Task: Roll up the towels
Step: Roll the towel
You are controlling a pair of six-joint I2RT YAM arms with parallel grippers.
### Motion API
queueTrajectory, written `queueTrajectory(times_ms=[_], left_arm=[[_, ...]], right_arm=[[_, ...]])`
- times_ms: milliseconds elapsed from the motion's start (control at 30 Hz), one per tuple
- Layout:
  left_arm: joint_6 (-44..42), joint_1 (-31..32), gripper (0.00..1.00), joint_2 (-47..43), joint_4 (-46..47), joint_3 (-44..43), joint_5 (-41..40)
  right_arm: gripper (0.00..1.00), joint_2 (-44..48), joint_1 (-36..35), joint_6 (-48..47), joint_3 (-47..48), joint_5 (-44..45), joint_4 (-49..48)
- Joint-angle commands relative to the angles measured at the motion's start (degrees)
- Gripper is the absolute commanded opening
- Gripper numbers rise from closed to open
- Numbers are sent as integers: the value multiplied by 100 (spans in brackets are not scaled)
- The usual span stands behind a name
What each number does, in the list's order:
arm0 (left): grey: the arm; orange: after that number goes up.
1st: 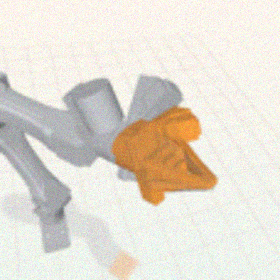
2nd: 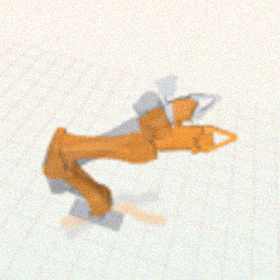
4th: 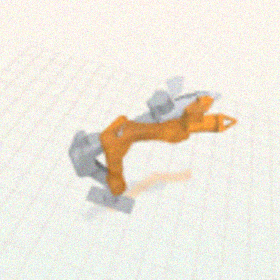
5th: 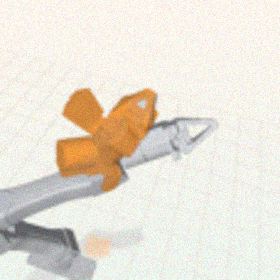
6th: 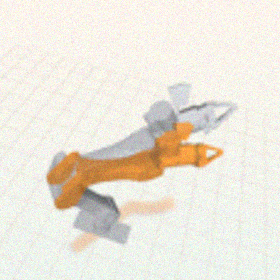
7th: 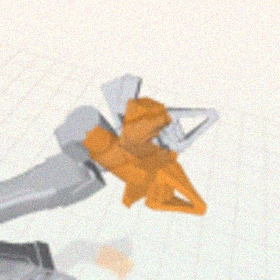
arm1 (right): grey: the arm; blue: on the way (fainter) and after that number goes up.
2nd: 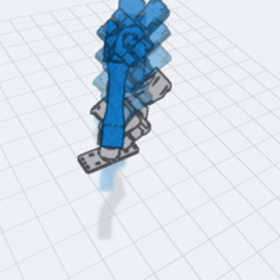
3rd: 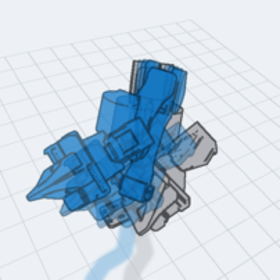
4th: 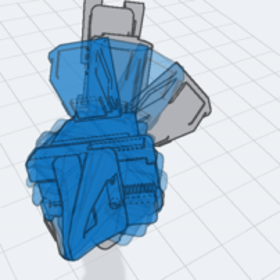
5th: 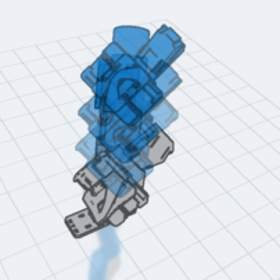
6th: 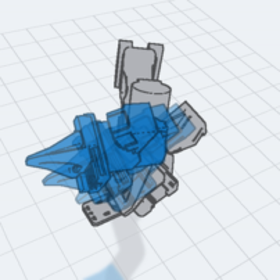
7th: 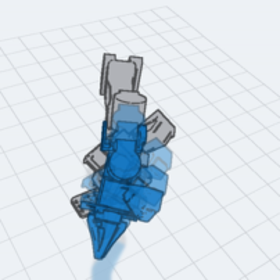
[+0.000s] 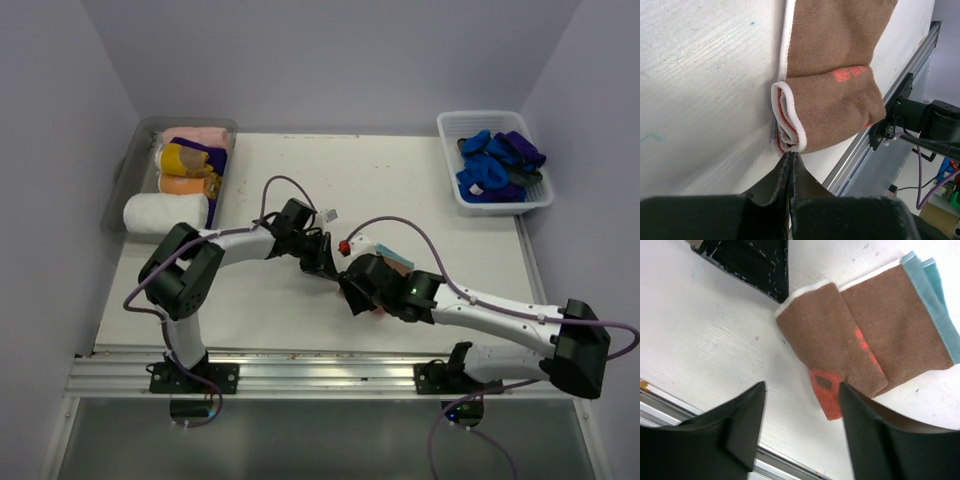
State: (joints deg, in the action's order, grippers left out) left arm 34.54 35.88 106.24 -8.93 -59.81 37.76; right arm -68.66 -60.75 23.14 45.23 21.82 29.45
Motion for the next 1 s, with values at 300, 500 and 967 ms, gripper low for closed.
queueTrajectory(times_ms=[300, 500, 967], left_arm=[[-185, -353, 0, -621, -48, 31, -5], [-185, -511, 0, -849, -21, 268, -5], [-62, -1864, 14, -2449, -407, 1349, -172]], right_arm=[[75, -1755, -16, -318, 873, 893, 395], [60, -2080, -16, -371, 838, 754, 193], [0, -2397, -16, -688, 1004, -949, -1370]])
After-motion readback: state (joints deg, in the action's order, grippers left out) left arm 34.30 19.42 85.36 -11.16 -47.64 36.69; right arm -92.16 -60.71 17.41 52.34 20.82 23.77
